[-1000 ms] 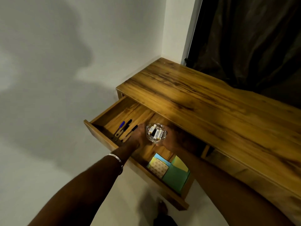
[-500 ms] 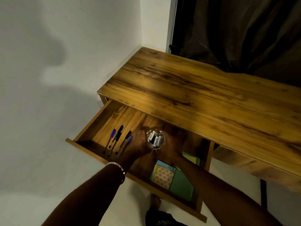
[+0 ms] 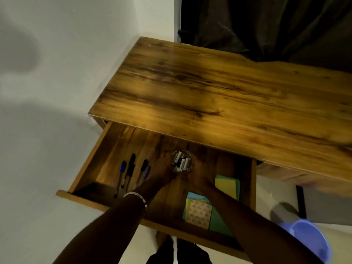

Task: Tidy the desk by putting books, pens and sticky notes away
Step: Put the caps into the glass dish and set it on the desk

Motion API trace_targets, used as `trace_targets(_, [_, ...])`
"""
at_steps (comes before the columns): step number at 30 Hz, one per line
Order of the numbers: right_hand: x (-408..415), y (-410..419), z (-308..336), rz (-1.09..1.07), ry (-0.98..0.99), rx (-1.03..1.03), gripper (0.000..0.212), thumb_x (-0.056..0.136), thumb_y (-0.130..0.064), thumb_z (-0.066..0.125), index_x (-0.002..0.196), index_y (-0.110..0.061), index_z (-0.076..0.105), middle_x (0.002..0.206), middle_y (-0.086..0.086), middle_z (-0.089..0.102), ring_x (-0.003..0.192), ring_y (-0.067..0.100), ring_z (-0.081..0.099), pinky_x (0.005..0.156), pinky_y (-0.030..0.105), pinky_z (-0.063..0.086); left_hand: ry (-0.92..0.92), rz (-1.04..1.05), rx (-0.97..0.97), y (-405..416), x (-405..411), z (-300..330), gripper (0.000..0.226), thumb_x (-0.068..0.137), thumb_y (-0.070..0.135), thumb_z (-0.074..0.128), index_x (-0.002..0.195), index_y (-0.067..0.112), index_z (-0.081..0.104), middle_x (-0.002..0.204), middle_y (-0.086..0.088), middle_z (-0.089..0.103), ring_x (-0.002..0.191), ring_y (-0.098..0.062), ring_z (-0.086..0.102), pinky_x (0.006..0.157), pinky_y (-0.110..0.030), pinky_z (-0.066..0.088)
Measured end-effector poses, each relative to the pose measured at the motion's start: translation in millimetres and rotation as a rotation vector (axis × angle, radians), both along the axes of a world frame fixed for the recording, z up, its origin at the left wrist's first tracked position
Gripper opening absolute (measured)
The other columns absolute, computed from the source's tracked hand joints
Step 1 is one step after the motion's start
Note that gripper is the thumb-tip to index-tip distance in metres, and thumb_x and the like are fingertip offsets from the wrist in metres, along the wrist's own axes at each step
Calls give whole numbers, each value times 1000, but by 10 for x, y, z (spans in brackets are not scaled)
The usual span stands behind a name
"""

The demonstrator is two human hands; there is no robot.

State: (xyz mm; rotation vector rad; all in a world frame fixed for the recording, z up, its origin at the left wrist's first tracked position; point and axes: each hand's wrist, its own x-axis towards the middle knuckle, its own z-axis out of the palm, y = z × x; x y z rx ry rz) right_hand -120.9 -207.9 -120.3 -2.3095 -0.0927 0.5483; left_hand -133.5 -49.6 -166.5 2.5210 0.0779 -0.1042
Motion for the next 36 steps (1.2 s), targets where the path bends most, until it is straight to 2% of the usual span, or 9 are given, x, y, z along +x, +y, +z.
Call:
trace_targets(5, [1, 0, -430, -173, 1, 159, 74, 77, -53, 48, 141, -16, 45, 140, 10, 53, 127, 30, 51, 108, 47, 39, 158, -63, 9, -60, 90, 112, 84, 70, 49, 75, 138, 11, 43, 134, -14, 49, 120, -31, 51, 102, -43, 44])
trace_targets(13, [-33, 67, -108, -166, 48, -3, 65, 82, -34, 61, 143, -23, 40, 135, 15, 54, 122, 36, 53, 103, 47, 44, 196, -48, -221, 133, 248, -652, 94, 63, 72, 68, 140, 27, 40, 139, 5, 50, 126, -13, 51, 103, -40, 46])
trace_targets(15, [-19, 70, -87, -112, 64, -127, 69, 82, -27, 67, 144, -24, 37, 132, 13, 55, 118, 34, 55, 99, 44, 47, 177, -52, -205, 124, 229, -636, 88, 67, 67, 67, 140, 27, 40, 139, 5, 49, 127, -12, 49, 105, -40, 44])
trace_targets(18, [-52, 107, -112, -190, 28, 83, 61, 81, -40, 58, 137, -21, 44, 135, 17, 54, 125, 36, 52, 106, 48, 41, 160, -92, -165, 108, 229, -621, 84, 69, 59, 69, 140, 25, 40, 140, 2, 49, 129, -16, 48, 105, -42, 43])
trace_targets(21, [-41, 83, -385, -221, 4, 128, 75, 80, -49, 49, 139, -2, 43, 141, 21, 47, 131, 34, 45, 115, 45, 31, 133, -92, -81, 60, 188, -363, 84, 71, 58, 65, 141, 19, 40, 143, -6, 46, 130, -24, 46, 106, -45, 42])
trace_targets(25, [-46, 63, -408, -182, -160, -161, 80, 74, -52, 57, 142, -11, 43, 146, 18, 43, 136, 38, 36, 119, 50, 14, 164, -278, 127, 93, 128, -56, 89, 73, 41, 66, 148, 13, 30, 156, -12, 22, 142, -36, 20, 111, -46, 33])
trace_targets(29, [-20, -12, -473, -208, -88, -341, 109, 56, -79, 35, 149, -22, 29, 148, 11, 38, 136, 36, 34, 109, 51, 33, 226, -244, 143, 243, 8, 120, 106, 71, 45, 74, 153, 19, 12, 159, -8, 9, 145, -34, 12, 118, -43, 23])
trace_targets(32, [-168, 53, -143, -181, -93, -368, 94, 70, -69, 45, 150, -23, 26, 145, 9, 41, 132, 35, 38, 107, 47, 35, 238, -221, 82, 325, -153, 343, 90, 83, 30, 69, 151, 13, 14, 158, -10, 11, 146, -33, 12, 119, -43, 19])
trace_targets(36, [-402, 98, 72, -191, -125, -375, 79, 83, -45, 63, 149, -20, 28, 144, 13, 42, 129, 39, 39, 104, 47, 39, 209, -138, 37, 497, -331, 474, 91, 80, 37, 70, 150, 11, 18, 158, -13, 14, 142, -31, 25, 113, -40, 32])
